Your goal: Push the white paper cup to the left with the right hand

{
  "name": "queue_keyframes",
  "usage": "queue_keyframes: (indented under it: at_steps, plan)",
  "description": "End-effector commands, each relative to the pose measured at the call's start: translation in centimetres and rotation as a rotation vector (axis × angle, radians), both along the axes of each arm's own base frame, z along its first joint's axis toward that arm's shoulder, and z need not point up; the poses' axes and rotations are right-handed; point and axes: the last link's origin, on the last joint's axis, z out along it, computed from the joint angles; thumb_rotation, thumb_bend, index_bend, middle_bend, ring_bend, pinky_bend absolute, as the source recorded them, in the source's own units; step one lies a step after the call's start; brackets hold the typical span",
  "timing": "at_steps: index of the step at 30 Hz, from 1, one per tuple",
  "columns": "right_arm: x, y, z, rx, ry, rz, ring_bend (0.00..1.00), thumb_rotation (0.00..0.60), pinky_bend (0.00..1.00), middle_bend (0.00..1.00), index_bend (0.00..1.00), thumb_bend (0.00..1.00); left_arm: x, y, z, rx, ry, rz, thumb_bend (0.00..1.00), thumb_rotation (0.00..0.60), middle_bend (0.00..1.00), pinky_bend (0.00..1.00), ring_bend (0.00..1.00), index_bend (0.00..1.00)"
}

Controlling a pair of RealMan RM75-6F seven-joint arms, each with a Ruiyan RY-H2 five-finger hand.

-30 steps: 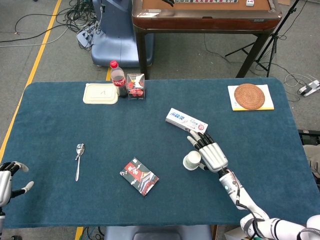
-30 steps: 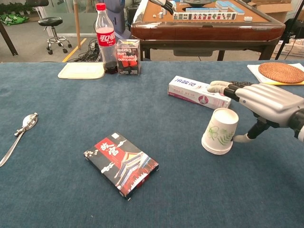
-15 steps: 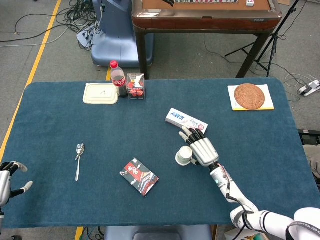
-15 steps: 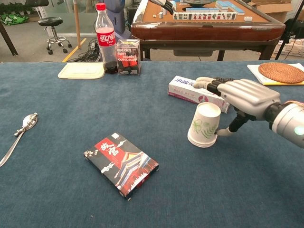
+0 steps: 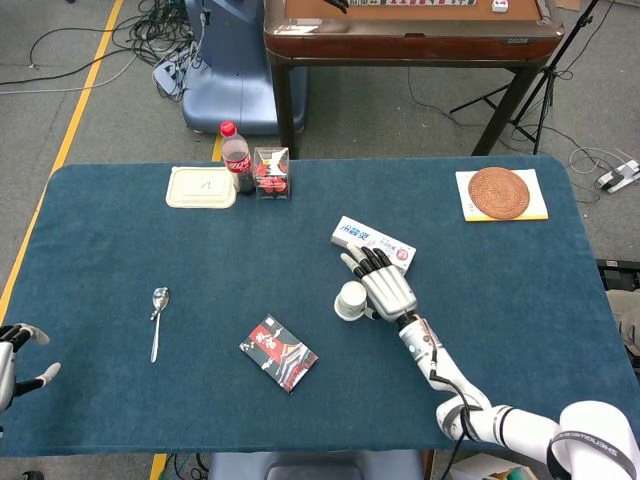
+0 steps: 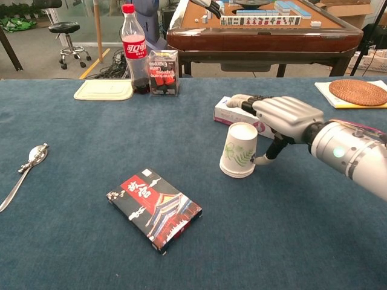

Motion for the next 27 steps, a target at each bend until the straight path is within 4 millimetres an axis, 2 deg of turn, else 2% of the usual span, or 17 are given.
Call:
queue_keyframes:
  at_steps: [1,9,15,22,27]
  plan:
    - [0.4,-0.5,-0.4,0.005,-0.007,-0.007,0.0,0.6,0.1,0.0,0.0,0.0,-0.1,0.0,0.1,0.003,-0.001,0.003,0.04,0.6,0.45,0.51,0.35,0.52]
    - [1.7,-1.5,-1.2,0.004,-0.046,-0.009,0.0,0.6,0.1,0.0,0.0,0.0,-0.1,-0.2,0.3,0.005,-0.005,0.004,0.04,0.6,0.45,0.51,0.35,0.52]
    - [0.8,-1.0,-0.3,-0.008,-0.033,0.004,0.0,0.6,0.1,0.0,0.0,0.0,-0.2,-0.2,0.5,0.012,-0.003,0.011,0.04,0.6,0.45,0.51,0.35,0.53]
    - [-2.2,1.7,3.5,-0.027,-0.038,0.001,0.0,0.6,0.1,0.0,0.0,0.0,-0.4,-0.1,0.4,0.01,0.004,0.022,0.04,0.6,0.45,0.51,0.35,0.53]
    - [-4.7,4.7,8.0,-0.07,0.072,-0.031,0.0,0.6,0.1,0.0,0.0,0.0,-0.1,-0.1,0.2,0.008,0.016,0.017,0.04,0.6,0.45,0.51,0.35,0.53]
